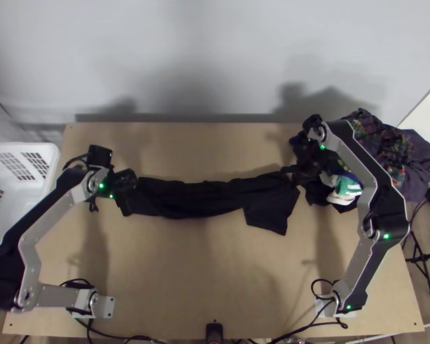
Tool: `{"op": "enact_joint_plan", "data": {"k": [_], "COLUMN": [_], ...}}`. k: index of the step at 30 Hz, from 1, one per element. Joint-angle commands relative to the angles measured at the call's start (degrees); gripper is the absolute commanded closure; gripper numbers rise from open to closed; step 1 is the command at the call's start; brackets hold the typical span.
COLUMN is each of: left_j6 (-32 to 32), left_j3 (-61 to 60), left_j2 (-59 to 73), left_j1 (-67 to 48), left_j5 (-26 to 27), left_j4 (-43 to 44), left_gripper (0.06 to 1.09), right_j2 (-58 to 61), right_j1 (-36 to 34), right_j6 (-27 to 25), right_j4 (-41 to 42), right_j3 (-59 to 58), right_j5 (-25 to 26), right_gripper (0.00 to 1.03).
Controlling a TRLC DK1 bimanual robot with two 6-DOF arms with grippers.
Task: Fold the t-shirt
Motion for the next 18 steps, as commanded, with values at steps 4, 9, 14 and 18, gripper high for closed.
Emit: {"op": "enact_joint_plan", "data": {"k": [4, 9, 14, 18], "left_j6": [0.7, 0.7, -1.3, -2.3], "left_j3": [3.1, 0.1, 0.6, 2.2], "left_j2": [6.0, 6.3, 6.5, 8.2], "left_j1": [7.9, 7.1, 4.3, 2.3], "left_j5": [-2.6, -3.3, -3.2, -3.3], "left_j4": [2.6, 4.4, 5.8, 7.1], "left_gripper": [1.05, 1.05, 1.04, 1.04], "right_j2": [4.7, 6.2, 7.1, 7.4], "right_j1": [-3.9, -3.4, -0.3, 0.6], "right_j6": [1.2, 1.4, 1.3, 1.6], "right_j4": [1.6, 2.3, 2.6, 5.7], "right_j3": [4.0, 3.9, 4.0, 4.5], "right_j5": [0.1, 0.1, 0.1, 0.1], "right_gripper": [1.00, 1.00, 0.91, 0.91]}}
